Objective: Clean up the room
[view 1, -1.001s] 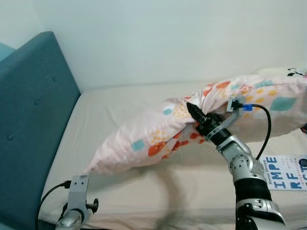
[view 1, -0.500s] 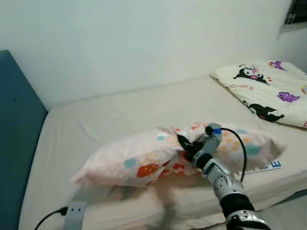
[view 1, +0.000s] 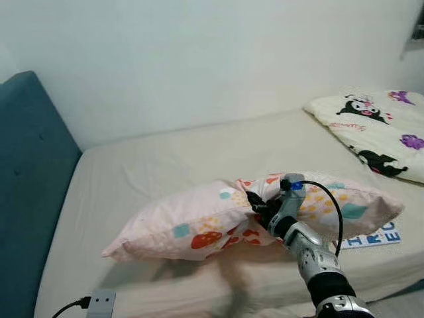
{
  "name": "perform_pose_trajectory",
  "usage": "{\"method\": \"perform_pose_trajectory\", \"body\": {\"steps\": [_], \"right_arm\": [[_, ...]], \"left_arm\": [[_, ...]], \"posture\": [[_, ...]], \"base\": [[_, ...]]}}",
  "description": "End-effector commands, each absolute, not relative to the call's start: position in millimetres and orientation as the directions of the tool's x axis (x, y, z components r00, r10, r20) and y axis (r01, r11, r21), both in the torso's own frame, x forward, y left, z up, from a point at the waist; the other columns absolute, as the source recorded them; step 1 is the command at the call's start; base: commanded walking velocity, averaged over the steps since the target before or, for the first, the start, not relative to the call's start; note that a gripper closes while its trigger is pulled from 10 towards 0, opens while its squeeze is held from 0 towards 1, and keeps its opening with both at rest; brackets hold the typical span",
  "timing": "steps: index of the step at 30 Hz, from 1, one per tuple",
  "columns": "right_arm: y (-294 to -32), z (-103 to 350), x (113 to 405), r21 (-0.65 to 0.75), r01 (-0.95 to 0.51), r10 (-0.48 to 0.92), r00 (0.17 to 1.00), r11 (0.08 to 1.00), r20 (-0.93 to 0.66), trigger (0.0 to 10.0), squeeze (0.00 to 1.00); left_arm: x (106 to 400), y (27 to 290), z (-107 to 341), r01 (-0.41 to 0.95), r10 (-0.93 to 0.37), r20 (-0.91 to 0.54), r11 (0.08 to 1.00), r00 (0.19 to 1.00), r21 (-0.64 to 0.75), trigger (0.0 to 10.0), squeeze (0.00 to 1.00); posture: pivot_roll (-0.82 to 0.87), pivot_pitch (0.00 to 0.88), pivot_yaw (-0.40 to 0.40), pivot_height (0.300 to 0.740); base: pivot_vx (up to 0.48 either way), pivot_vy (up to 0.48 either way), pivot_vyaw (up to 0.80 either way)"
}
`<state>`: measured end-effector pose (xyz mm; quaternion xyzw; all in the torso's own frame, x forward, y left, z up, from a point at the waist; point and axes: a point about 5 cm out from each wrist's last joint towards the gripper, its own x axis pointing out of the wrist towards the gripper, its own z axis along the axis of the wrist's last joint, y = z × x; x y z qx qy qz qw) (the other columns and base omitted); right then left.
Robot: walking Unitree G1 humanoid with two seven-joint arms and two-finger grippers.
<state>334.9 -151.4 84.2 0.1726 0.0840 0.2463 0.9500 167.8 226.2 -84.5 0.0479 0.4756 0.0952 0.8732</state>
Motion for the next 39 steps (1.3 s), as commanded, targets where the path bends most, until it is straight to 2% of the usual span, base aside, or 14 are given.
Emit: {"method": "perform_pose_trajectory", "body": {"steps": [1,5,14,20,39], "right_arm": [[-137,98,338,0.341,-0.527,0.559,0.829,0.778,0.004,10.0,0.00],[-124,107,334,0.300,-0.623,0.637,0.768,0.722,0.061,10.0,0.00],[-119,123,334,0.273,-0.695,0.695,0.710,0.665,0.114,10.0,0.00],[-120,128,335,0.271,-0.701,0.697,0.706,0.660,0.127,10.0,0.00],[-112,139,325,0.302,-0.776,0.753,0.622,0.554,0.214,10.0,0.00]], "left_arm": [[162,236,-85,-0.143,0.234,-0.830,0.972,0.506,0.187,10.0,0.00],[159,242,-85,-0.206,0.254,-0.836,0.963,0.487,0.173,10.0,0.00],[154,241,-87,-0.281,0.256,-0.849,0.950,0.462,0.133,10.0,0.00],[154,240,-88,-0.259,0.262,-0.855,0.953,0.447,0.157,10.0,0.00],[155,240,-87,-0.224,0.249,-0.850,0.961,0.464,0.160,10.0,0.00]], "posture": [[-0.05,0.023,0.066,0.740],[-0.05,0.023,0.068,0.740],[-0.05,0.026,0.064,0.740],[-0.05,0.029,0.062,0.740],[-0.05,0.030,0.066,0.740]], "base": [[0.000,0.000,0.78],[0.000,0.000,0.76],[0.000,0.000,0.76],[-0.371,0.000,0.76],[0.000,0.000,0.76]]}}
